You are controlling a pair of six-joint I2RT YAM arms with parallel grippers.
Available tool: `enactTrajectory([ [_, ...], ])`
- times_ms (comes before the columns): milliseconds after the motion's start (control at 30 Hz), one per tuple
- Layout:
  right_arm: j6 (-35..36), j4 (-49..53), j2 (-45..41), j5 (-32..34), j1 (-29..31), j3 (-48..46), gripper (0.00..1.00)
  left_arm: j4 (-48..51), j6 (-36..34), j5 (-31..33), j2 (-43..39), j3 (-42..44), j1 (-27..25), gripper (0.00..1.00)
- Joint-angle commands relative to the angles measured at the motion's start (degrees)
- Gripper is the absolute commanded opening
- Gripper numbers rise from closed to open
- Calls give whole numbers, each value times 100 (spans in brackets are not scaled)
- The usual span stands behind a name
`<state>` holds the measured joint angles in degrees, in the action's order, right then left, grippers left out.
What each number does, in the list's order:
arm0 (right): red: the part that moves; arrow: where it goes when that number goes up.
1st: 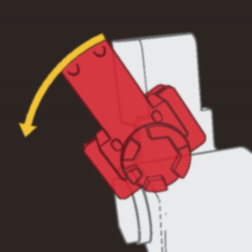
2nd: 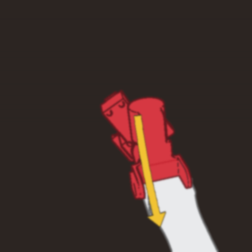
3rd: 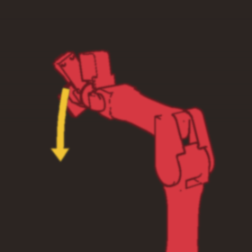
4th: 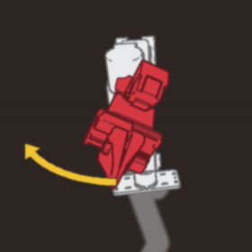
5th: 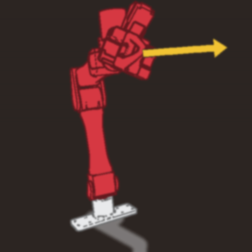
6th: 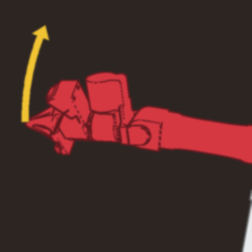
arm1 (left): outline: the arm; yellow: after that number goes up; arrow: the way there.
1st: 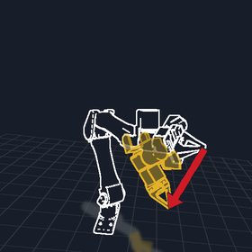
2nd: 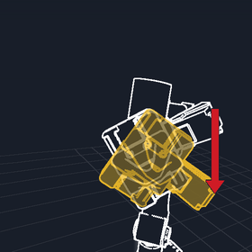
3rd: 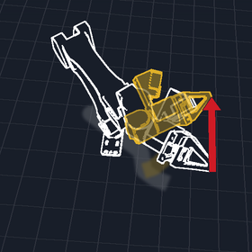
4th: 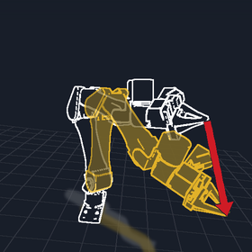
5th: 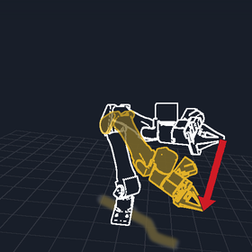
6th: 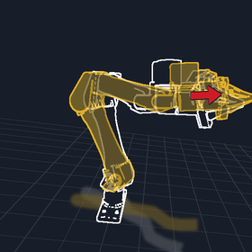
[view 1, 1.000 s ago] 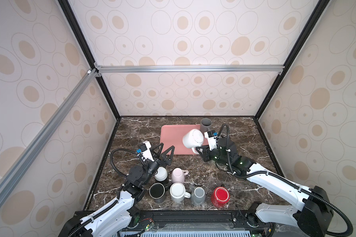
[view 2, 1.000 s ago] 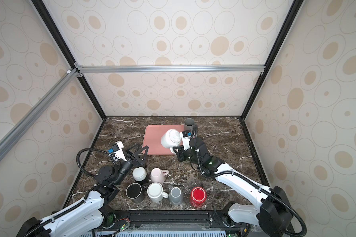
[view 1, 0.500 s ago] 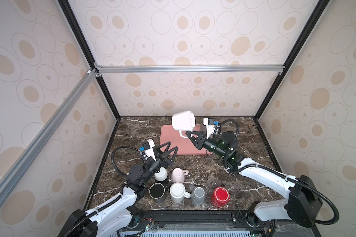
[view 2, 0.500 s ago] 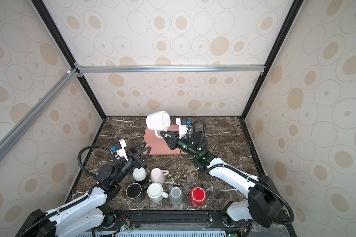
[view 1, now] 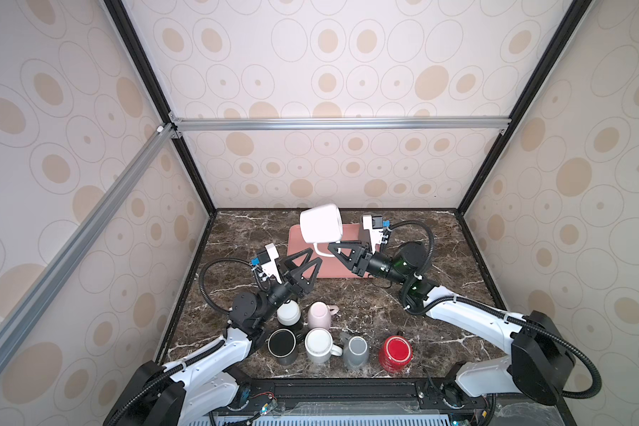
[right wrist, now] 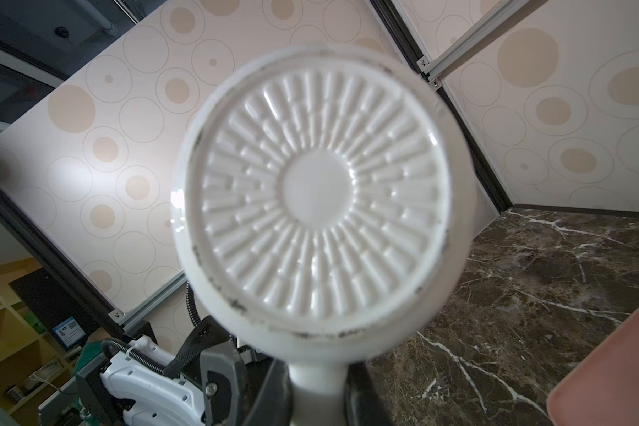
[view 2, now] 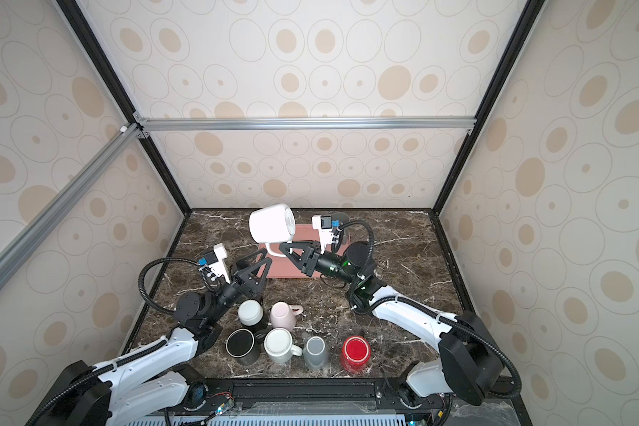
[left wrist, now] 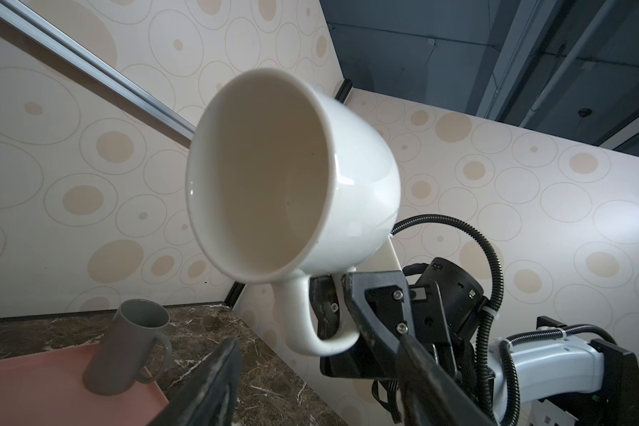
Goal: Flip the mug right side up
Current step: 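Lift the white mug with the right gripper toward the left gripper, then grasp the white mug with the left gripper and rotate it upright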
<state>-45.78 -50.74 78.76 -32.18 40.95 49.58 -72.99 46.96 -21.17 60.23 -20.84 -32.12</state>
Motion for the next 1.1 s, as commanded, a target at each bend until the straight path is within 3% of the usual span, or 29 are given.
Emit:
enactTrajectory([
  [0,-92,-899,-45,-169,55,25,0,-499,220,-254,37,-293,24,60],
  [267,-170,-1047,119,-408,85,79,0,-650,388,-333,181,-324,21,46],
  [467,-203,-1034,205,-421,114,102,0,-743,501,-359,273,-333,21,43],
  [800,-113,-872,110,-301,121,18,1,-186,314,-37,92,-341,26,0],
  [1000,576,85,-532,328,116,-294,43,922,-72,276,-94,-613,21,0],
  [1067,1021,955,-986,913,122,-424,50,1404,-269,335,-108,-816,26,0],
])
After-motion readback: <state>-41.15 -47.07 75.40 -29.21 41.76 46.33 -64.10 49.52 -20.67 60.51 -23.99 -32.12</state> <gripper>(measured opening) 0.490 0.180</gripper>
